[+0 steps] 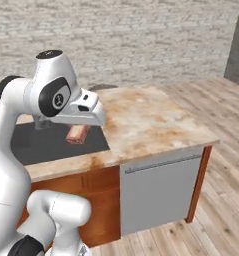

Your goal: Pick up the dish brush and bar soap from the sink, and place them back in the cabinet, and close the cabinet doors.

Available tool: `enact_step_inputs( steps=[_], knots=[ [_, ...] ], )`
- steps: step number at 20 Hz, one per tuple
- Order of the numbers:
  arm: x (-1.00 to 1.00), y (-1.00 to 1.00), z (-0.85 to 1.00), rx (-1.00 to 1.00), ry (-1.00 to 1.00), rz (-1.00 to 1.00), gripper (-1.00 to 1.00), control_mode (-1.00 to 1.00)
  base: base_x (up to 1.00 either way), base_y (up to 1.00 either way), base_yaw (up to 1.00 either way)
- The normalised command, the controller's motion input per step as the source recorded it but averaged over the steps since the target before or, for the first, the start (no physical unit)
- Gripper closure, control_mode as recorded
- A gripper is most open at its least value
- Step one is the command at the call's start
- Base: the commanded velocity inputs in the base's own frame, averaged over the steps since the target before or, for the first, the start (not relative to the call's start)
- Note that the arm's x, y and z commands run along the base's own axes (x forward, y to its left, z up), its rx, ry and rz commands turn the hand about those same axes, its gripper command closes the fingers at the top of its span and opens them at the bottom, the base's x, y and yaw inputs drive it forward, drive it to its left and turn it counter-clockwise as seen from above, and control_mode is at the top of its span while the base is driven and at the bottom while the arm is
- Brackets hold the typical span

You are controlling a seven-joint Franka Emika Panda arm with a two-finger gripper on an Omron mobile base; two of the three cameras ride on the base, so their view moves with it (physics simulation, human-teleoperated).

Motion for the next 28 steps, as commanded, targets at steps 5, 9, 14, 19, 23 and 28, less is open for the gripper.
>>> enact_step_inputs(
  steps=[5, 9, 14, 19, 23, 28],
  knots=[
    [0.0, 0.0, 0.0, 0.0, 0.0, 0.0, 1.0, 1.0, 0.0, -0.35, -0.76],
    [0.0, 0.0, 0.0, 0.0, 0.0, 0.0, 1.0, 1.0, 0.0, -0.39, -0.76],
    [0.0, 0.0, 0.0, 0.0, 0.0, 0.0, 1.0, 1.0, 0.0, -0.54, -0.7],
    [0.0, 0.0, 0.0, 0.0, 0.0, 0.0, 1.0, 1.0, 0.02, -0.54, -0.69],
    [0.0, 0.0, 0.0, 0.0, 0.0, 0.0, 1.0, 1.0, 0.11, -0.46, -0.69],
    [0.0, 0.0, 0.0, 0.0, 0.0, 0.0, 1.0, 1.0, 0.5, -0.1, -0.52]
  ],
)
